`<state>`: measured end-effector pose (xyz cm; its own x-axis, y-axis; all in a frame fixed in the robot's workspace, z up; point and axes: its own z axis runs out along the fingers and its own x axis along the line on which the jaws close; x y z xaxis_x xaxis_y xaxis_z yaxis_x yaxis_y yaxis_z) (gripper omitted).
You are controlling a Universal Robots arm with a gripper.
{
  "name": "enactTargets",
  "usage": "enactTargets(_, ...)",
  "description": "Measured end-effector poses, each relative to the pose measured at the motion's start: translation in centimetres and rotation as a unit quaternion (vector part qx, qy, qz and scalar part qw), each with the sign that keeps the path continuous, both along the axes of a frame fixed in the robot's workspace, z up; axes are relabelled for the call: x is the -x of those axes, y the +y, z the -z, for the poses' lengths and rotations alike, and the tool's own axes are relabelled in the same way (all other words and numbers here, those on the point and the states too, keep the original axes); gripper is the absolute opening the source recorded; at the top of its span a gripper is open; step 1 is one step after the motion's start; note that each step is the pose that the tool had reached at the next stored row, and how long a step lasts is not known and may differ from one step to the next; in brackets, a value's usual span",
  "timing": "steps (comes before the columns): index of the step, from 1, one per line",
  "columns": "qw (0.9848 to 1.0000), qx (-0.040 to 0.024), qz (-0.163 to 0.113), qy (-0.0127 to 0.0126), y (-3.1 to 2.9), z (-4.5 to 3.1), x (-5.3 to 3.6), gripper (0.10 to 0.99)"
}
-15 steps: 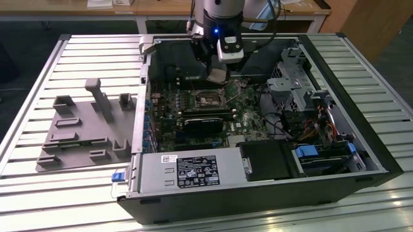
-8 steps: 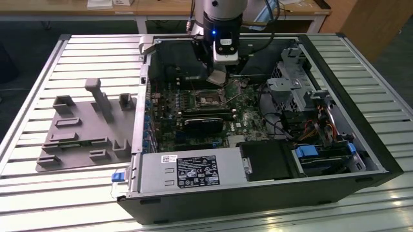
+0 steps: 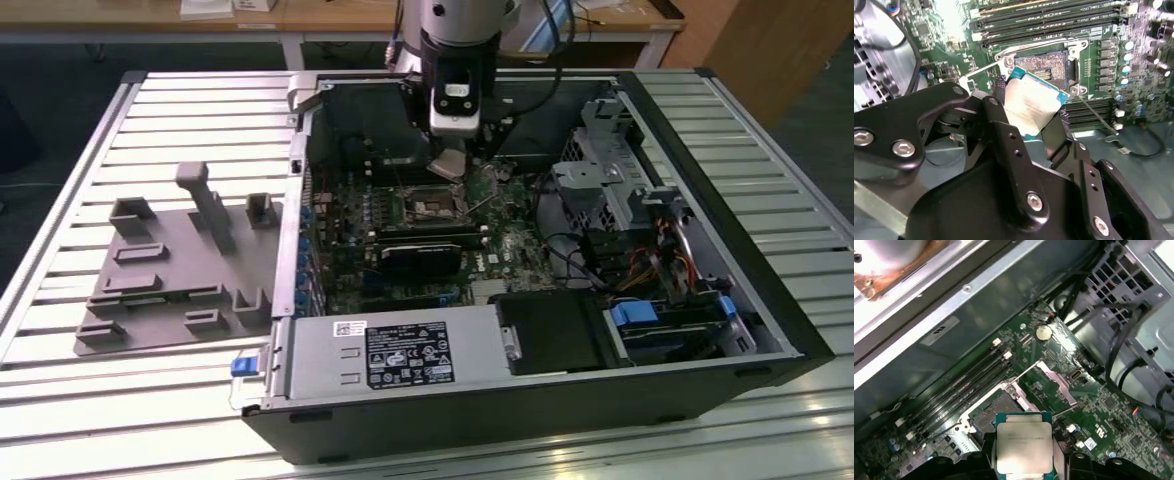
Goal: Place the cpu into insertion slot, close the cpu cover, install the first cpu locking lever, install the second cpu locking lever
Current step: 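Place the cpu into insertion slot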
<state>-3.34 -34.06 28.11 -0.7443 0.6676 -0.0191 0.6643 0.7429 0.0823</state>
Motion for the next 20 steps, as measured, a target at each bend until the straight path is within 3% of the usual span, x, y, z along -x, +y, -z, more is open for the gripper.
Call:
enactTargets(5,0.9991,0.0013,0.042,0.0000,0.00,0.30,0.00,0.537)
enactTargets(10,0.9962,0.0020,0.087,0.0000,0.00,0.65,0.00,0.537)
enactTargets(15,0.9913,0.0020,0.132,0.0001,0.00,1.08,0.00,0.537)
enactTargets(20,0.9843,0.0020,0.177,0.0002,0.00,1.47,0.00,0.537)
